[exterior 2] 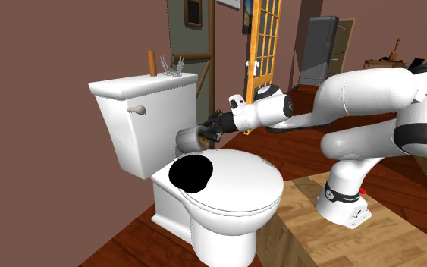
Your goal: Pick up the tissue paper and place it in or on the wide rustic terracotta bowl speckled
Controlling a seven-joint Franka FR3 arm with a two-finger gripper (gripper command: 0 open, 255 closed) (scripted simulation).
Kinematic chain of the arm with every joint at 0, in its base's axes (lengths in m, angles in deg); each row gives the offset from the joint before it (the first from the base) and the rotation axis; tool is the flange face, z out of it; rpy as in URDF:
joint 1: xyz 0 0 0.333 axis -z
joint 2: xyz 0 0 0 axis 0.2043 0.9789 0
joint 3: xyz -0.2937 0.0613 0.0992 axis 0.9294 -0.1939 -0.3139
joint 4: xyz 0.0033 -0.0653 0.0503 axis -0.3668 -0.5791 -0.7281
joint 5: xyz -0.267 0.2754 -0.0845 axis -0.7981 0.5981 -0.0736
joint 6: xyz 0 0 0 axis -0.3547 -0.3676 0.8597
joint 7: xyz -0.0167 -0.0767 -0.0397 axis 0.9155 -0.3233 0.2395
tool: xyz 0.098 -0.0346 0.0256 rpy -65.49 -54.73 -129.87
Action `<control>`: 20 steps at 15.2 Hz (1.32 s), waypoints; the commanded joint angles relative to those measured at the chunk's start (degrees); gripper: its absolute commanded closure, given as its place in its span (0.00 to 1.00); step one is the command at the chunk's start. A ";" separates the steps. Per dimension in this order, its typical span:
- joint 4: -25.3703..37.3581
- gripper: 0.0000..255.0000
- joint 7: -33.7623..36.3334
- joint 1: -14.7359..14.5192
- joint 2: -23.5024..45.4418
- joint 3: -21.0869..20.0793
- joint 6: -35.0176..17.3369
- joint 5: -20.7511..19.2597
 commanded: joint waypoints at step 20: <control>-4.23 0.00 -2.14 6.79 -10.69 -9.82 -8.83 13.90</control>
